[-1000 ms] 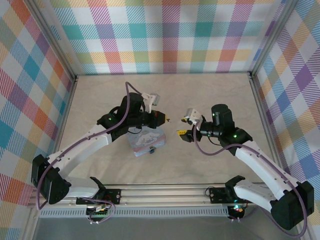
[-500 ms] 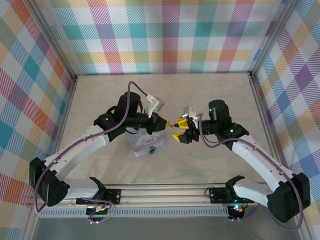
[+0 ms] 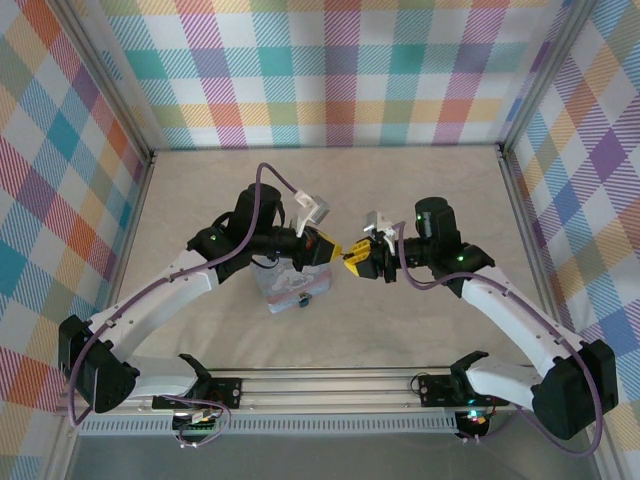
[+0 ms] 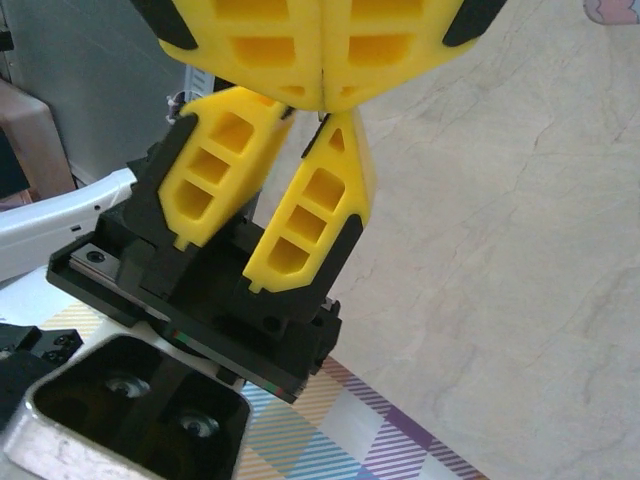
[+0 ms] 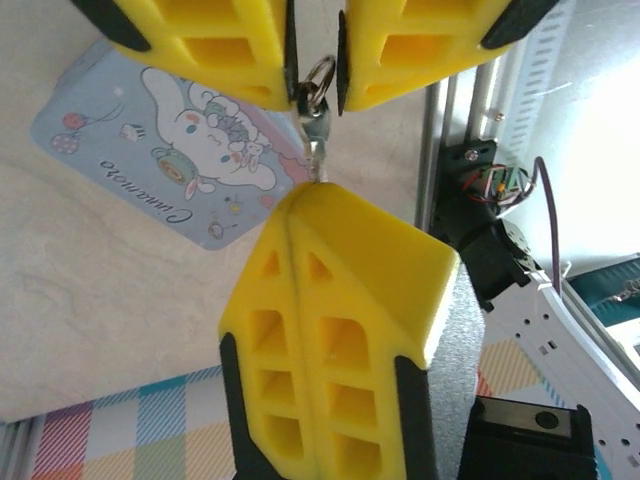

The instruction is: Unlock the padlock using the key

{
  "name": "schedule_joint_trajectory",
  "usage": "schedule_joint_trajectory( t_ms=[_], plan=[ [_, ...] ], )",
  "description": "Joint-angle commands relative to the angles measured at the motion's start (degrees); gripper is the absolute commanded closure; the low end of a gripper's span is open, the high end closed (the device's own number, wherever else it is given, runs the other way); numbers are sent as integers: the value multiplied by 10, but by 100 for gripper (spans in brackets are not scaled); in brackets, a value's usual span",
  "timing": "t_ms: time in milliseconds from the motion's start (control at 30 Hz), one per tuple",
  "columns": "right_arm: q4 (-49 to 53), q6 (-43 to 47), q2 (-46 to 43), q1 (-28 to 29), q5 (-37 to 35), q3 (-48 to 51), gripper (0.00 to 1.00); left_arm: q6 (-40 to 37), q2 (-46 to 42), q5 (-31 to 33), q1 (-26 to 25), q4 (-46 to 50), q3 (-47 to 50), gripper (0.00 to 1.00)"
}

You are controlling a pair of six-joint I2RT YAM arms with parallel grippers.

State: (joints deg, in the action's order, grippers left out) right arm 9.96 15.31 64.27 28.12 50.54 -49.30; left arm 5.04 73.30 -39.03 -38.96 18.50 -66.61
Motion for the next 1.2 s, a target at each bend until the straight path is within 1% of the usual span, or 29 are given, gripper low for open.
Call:
schedule_joint_trajectory(
  t_ms=[0,100,167,567,633,667,833,867,933,967,1100,1167],
  plan=[
    [-7,1,6,-1,35,-20,87,-8,-3,-13,6,-2,-18,100],
    [-10,-3,6,-2,37,-18,91,-8,-3,-16,6,-4,-19,100],
    [-15,-7,7,-2,37,-18,92,-9,-3,-16,7,-4,-18,100],
    [-39,-28,16,0,37,-18,81,-5,2,-26,6,-12,-16,100],
    [-40,-29,19,1,39,-18,81,-4,2,-26,7,-14,-16,100],
    [-40,-29,20,2,39,-19,82,-4,2,-26,7,-14,-15,100],
    [-34,-22,18,4,27,-18,98,-1,-1,-15,6,-14,-15,100],
    [-30,-20,15,4,19,-17,100,4,-3,-6,6,-15,-14,98],
    [-24,-13,11,5,0,-17,100,16,-10,19,6,-20,-11,82],
    [-18,-10,8,6,-14,-17,100,26,-13,38,7,-21,-9,77],
    [3,9,1,8,-66,-19,100,69,-22,85,20,-45,-7,65],
    [8,18,-2,11,-96,-19,100,98,-24,96,27,-53,-6,60]
  ],
)
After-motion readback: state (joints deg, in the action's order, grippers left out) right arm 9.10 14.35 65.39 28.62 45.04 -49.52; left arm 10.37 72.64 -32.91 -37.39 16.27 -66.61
